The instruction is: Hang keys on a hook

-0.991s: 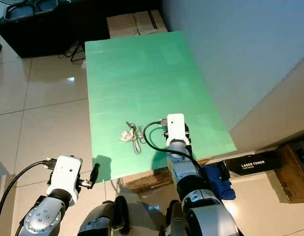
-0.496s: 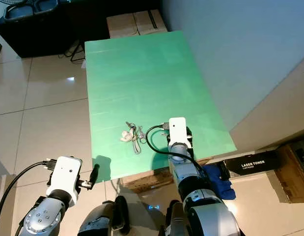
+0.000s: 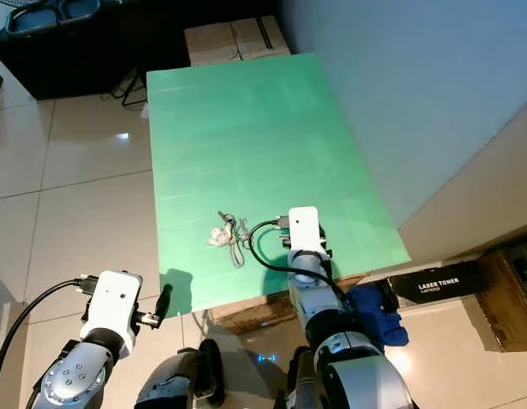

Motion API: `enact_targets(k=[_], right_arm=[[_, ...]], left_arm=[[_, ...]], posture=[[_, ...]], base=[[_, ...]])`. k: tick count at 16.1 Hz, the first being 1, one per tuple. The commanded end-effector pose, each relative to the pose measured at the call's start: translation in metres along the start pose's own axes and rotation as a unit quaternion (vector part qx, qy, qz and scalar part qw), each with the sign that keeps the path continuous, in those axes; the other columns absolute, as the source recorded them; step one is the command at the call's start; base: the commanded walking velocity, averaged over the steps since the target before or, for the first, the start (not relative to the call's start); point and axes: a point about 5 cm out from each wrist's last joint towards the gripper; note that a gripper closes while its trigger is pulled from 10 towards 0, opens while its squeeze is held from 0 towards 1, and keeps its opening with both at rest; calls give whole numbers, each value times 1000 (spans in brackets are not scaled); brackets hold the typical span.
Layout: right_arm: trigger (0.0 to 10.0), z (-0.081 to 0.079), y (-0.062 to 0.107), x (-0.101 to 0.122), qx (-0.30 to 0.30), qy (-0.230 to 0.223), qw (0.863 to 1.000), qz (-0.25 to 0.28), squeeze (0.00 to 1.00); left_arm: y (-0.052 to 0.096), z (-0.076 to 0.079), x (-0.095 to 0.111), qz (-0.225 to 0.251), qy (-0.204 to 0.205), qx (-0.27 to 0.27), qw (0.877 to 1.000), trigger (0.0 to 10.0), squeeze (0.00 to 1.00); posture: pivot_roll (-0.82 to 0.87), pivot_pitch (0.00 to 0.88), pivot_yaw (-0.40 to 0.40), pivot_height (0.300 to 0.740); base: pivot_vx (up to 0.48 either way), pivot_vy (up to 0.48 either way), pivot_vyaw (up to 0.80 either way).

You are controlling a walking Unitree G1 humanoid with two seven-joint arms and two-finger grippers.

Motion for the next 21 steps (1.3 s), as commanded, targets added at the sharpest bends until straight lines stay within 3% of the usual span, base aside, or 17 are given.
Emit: enact_targets(k=[1,11,21], right_arm=[[0,-3,6,-16,3,6,1000,-25,0],[0,-2,4,-9,-1,8,1000,-4,0],[0,10,-5,24,-23,3,998,53,0]], left_arm=[[3,-1,-2,-5,-1,0,1000,10000,0],[1,-1,-1,-1,2,0,1000,10000,0],[-6,3,2,4,5,-5,1000,10000,0]], posture=[[-5,269,82,740],[-15,267,82,740],[-34,260,84,740]], base=[[0,0,0],[0,0,0],[0,0,0]])
Point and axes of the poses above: a point about 5 cm out from each wrist's last joint towards the gripper, its own y axis pointing back from the gripper into the wrist, its own x axis along the axis of the wrist's last joint, z = x × y, and after that the axes turned 5 degrees about -y, right-handed
